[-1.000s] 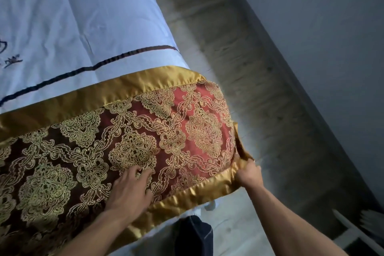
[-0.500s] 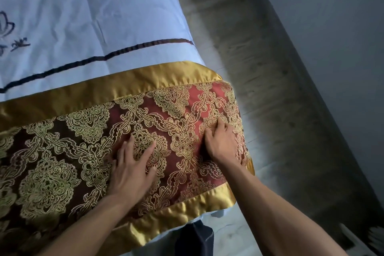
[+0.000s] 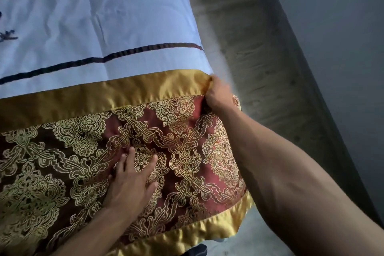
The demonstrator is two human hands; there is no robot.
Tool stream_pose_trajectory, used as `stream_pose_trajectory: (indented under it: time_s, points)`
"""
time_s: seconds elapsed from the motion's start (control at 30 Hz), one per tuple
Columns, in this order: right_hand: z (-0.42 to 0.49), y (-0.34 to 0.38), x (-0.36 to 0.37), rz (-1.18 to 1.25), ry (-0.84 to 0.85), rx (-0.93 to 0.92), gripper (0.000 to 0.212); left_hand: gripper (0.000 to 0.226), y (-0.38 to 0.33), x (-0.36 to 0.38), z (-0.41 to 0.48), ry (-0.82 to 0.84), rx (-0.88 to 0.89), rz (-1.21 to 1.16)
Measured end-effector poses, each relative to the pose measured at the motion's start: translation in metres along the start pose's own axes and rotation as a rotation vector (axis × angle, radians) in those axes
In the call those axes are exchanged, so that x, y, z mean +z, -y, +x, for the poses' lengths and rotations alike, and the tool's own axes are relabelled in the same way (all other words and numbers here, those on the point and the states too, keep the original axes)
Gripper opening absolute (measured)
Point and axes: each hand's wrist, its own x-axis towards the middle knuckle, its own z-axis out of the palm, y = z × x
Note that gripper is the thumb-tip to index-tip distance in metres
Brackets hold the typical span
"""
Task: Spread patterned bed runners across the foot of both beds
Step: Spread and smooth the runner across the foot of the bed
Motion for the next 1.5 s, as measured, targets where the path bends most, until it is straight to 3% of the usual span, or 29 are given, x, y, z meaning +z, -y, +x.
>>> stream_pose_trajectory:
  time_s: [0.13,0.4,0.5,0.6,0.7,0.77,0.83,0.87,1.0,1.13,1.23,1.3,1.37,1.43,1.5]
  points:
    - [-0.01,-0.021,0.001,-0.081,0.083,-0.032,0.025,0.071,-0.004,-0.007,-0.002,0.023,0.0,0.01]
    - [-0.031,-0.058,-0.01,-0.075,0.074,0.113,0.032,0.071,-0.011,-0.021,-0.003,0.06,-0.008,0.002]
    - [-0.036,-0.066,-0.005,0.043,-0.025,0.152,0.028,0.071,-0.012,-0.022,-0.001,0.062,-0.02,0.021]
    - [-0.031,-0.062,-0.017,0.241,-0.25,0.186,0.026,0.072,-0.014,-0.023,0.0,0.071,-0.03,0.024]
    - [-0.018,-0.051,-0.032,0.357,-0.463,0.045,0.029,0.071,-0.014,-0.024,0.0,0.075,-0.026,0.026]
    - [-0.015,-0.05,-0.031,0.355,-0.371,-0.037,0.061,0.071,-0.014,-0.023,0.0,0.077,-0.03,0.02]
    - [-0.014,-0.058,-0.018,0.241,-0.155,0.042,0.096,0.07,-0.012,-0.022,0.0,0.069,-0.029,0.016]
    - [-0.017,-0.063,-0.011,0.155,-0.089,0.1,0.102,0.07,-0.012,-0.022,0.0,0.066,-0.026,0.013]
    - [-0.035,-0.06,0.009,-0.061,0.025,0.097,0.09,0.07,-0.012,-0.021,0.001,0.076,-0.036,0.004]
    - [-0.072,-0.036,0.03,-0.26,-0.028,-0.251,0.08,0.07,-0.01,-0.02,0.002,0.07,-0.026,-0.009]
    - [-0.106,-0.048,0.046,-0.377,0.069,-0.437,0.076,0.07,-0.009,-0.02,0.001,0.067,-0.024,-0.023]
    - [-0.127,-0.081,0.052,-0.404,0.075,-0.33,0.074,0.07,-0.009,-0.021,0.001,0.059,-0.021,-0.033]
    - [-0.149,-0.12,0.05,-0.251,0.019,-0.066,0.078,0.071,-0.008,-0.018,0.001,0.039,-0.016,-0.043]
    - [-0.164,-0.149,0.047,-0.057,0.043,0.16,0.091,0.071,-0.004,-0.008,0.0,0.016,-0.013,-0.053]
    - [-0.168,-0.16,0.045,-0.084,0.116,0.234,0.101,0.07,-0.001,0.004,-0.001,-0.008,-0.018,-0.088]
